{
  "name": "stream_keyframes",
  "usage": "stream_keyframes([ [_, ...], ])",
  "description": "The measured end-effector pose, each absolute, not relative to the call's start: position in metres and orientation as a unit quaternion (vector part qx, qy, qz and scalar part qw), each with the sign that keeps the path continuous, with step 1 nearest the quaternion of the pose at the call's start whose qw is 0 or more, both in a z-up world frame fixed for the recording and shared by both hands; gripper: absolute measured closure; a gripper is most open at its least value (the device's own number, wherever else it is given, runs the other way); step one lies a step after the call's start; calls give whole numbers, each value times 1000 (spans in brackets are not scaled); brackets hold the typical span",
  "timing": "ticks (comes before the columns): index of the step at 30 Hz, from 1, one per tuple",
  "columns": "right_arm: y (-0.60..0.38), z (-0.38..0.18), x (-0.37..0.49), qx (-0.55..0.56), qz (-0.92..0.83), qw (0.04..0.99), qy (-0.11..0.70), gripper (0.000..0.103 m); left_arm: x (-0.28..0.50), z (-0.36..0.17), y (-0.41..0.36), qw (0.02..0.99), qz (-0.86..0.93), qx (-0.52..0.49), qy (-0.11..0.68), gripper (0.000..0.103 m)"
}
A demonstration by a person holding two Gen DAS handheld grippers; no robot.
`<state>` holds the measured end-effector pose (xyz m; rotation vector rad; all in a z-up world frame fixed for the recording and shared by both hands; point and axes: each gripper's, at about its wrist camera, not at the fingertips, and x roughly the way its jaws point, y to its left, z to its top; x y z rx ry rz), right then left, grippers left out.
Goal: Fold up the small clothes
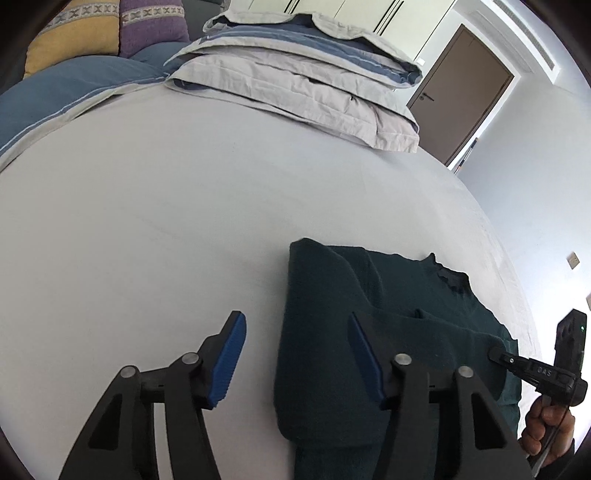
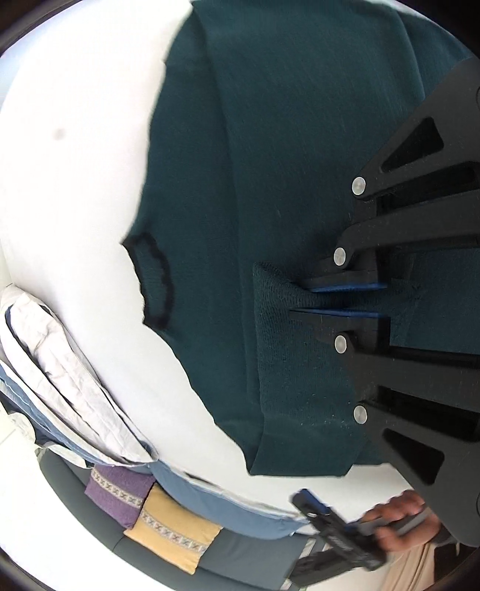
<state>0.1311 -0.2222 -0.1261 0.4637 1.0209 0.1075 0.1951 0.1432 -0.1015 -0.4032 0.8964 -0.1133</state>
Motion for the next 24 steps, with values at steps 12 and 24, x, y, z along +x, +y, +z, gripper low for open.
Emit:
stream_keyframes([
  [12, -274, -126, 115, 226, 10, 852, 472, 97, 246, -125, 121, 865, -44, -159, 473, 46],
  [24, -273, -147, 107, 221, -2, 849, 480, 97, 286, -138, 112, 862, -55, -112, 491, 86],
])
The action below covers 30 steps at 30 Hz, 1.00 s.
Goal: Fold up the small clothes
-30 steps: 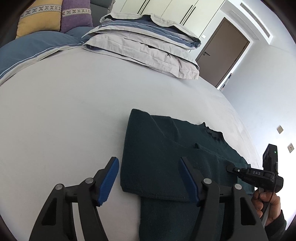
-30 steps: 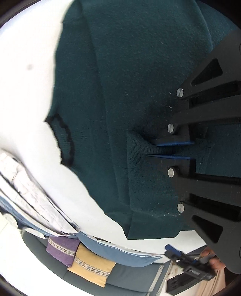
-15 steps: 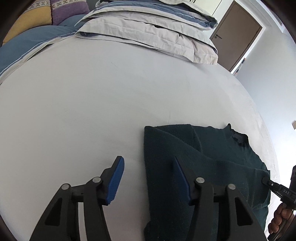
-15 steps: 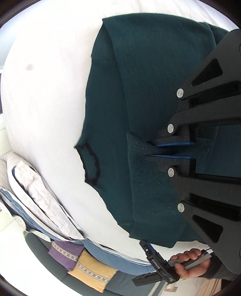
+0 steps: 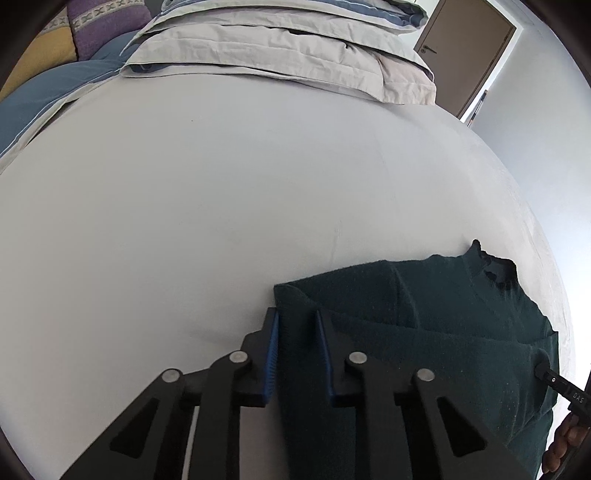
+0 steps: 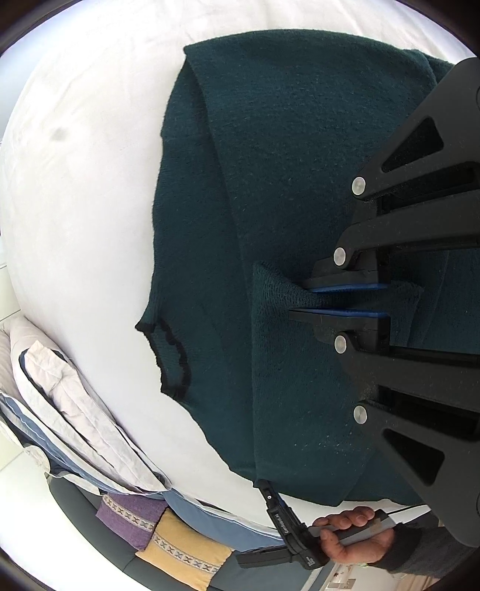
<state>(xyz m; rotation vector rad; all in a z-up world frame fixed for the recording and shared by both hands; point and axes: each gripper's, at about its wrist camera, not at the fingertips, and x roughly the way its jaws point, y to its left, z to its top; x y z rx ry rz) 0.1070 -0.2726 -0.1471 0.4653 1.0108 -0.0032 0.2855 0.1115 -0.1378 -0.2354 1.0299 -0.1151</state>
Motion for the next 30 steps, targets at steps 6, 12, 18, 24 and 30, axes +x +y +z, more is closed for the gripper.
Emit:
stream_keyframes([
  [6, -273, -155, 99, 223, -24, 852, 473, 97, 281, -144, 106, 876, -56, -69, 474, 94],
  [12, -281, -163, 94, 249, -27, 849, 464, 98, 285, -150, 113, 875, -60, -77, 473, 94],
  [18, -285, -156, 95, 284, -6, 843, 458, 93, 267, -126, 108, 887, -51, -62, 455, 89],
  [24, -279, -145, 85, 283, -1, 840, 462, 88, 211, -99, 106, 902, -83, -69, 418, 86],
  [30, -264, -154, 82, 252, -8, 837, 487, 87, 178, -109, 82, 898, -86, 1, 430, 84],
])
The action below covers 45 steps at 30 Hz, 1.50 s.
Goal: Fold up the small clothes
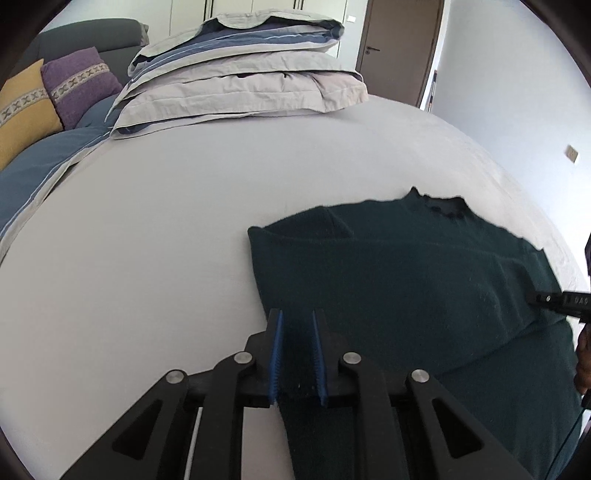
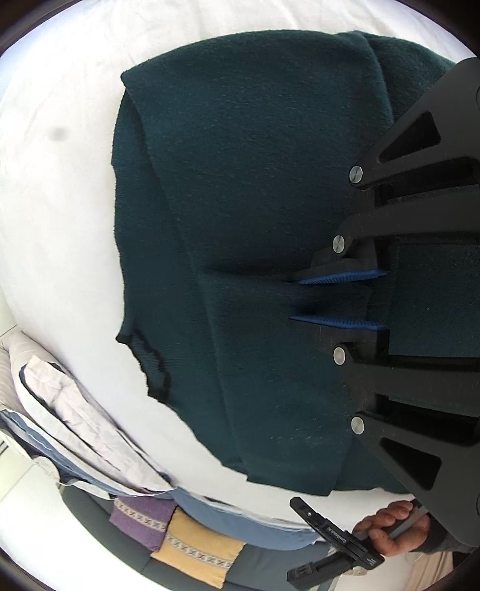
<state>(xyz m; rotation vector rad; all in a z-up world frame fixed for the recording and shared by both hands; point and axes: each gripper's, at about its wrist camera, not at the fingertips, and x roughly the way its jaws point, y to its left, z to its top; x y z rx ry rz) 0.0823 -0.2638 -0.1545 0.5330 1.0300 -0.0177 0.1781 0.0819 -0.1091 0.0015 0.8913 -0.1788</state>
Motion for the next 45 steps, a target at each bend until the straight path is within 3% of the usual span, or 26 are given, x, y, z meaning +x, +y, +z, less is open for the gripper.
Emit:
stream_keyframes([
  [3, -263, -158, 83, 245, -13, 836, 490, 88, 182, -132, 80, 887, -75, 19, 456, 81],
  [5, -261, -156, 84, 227, -28, 839, 494, 96, 184, -141, 81, 887, -70, 26, 456, 74],
  [8, -261, -153, 82, 216, -42, 844, 490, 100, 183, -142, 83, 887, -68, 32, 456, 73],
  [20, -279, -168, 80, 257, -39, 836, 483, 101, 180, -146, 79, 893, -63, 63, 441, 72],
  [21, -283, -165, 76, 275, -36, 835, 475, 101, 178, -143, 81, 896, -62, 60, 436, 68],
  [22, -286, -158, 68, 292, -41, 837, 460, 95, 175, -140, 84, 897, -63, 52, 434, 64],
  [24, -290, -141, 49, 303, -45, 851, 426, 95, 163, -131, 96, 896, -62, 20, 440, 53],
  [25, -290, -131, 37, 307, -38, 859, 407, 89, 155, -127, 101, 895, -64, 5, 442, 48],
  [27, -289, -115, 9, 308, -36, 873, 377, 59, 130, -116, 112, 896, -71, -18, 437, 43],
  [28, -288, -108, -8, 309, -40, 879, 361, 36, 117, -112, 117, 896, -72, -29, 436, 38],
  [29, -285, -101, -29, 311, -39, 887, 339, 32, 105, -109, 123, 895, -75, -44, 438, 36],
  [38, -252, -108, -150, 296, 26, 883, 363, 32, -27, -133, 145, 827, -137, -183, 514, 37],
  [45, -241, -124, -215, 300, 63, 872, 381, 33, -70, -144, 159, 790, -156, -233, 545, 37],
])
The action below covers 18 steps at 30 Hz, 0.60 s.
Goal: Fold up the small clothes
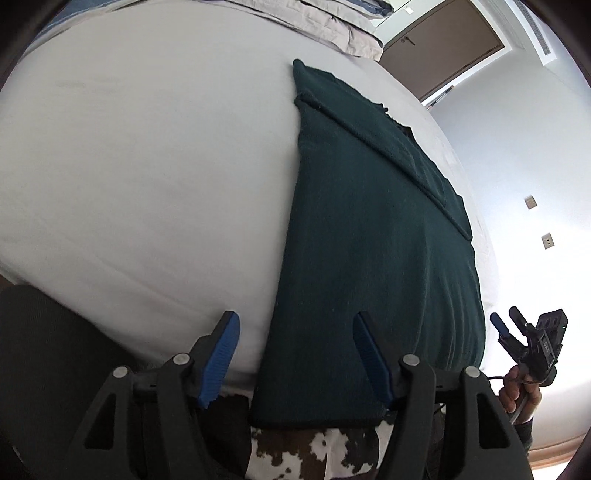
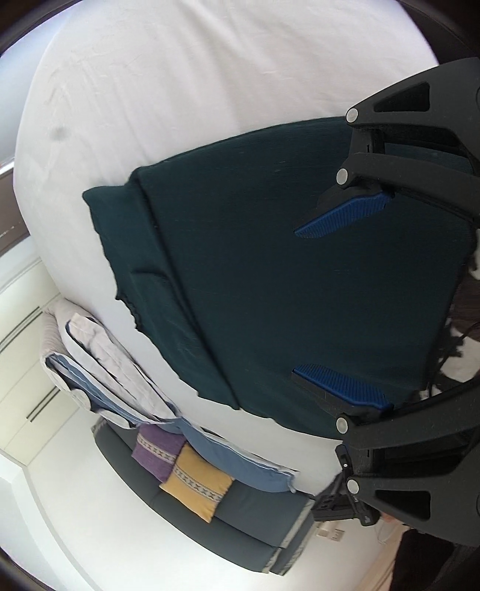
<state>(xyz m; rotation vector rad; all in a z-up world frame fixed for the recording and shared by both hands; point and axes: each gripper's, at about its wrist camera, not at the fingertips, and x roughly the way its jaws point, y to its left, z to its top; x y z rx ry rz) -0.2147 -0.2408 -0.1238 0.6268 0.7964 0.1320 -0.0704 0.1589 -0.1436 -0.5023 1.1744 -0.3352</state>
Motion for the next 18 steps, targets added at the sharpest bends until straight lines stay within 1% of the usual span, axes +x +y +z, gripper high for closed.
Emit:
stream_keyframes([
  [4, -250, -128, -241, 320, 69, 867, 376, 35, -78, -156, 160, 770, -162, -255, 562, 37],
  [7, -256, -129, -252, 328, 68, 866, 372, 35, -81, -171, 152, 751, -173, -250, 586, 37],
  [9, -258, -129, -256, 327, 67, 865, 374, 35, -81, -170, 150, 755, -175, -246, 582, 37],
  [10, -260, -129, -256, 327, 68, 865, 375, 37, -81, -170, 152, 754, -176, -254, 579, 37],
  [13, -263, -132, -256, 334, 74, 861, 377, 37, -82, -175, 162, 746, -191, -282, 573, 36],
  [14, -261, -134, -256, 333, 74, 860, 380, 37, -82, -175, 162, 743, -195, -283, 574, 39],
  [15, -262, -133, -254, 332, 74, 859, 382, 37, -82, -175, 162, 744, -193, -277, 577, 47],
  [16, -262, -133, -252, 331, 75, 859, 383, 37, -83, -176, 160, 741, -190, -273, 583, 59],
  [18, -261, -133, -252, 330, 77, 859, 384, 37, -84, -180, 158, 733, -186, -269, 597, 69],
])
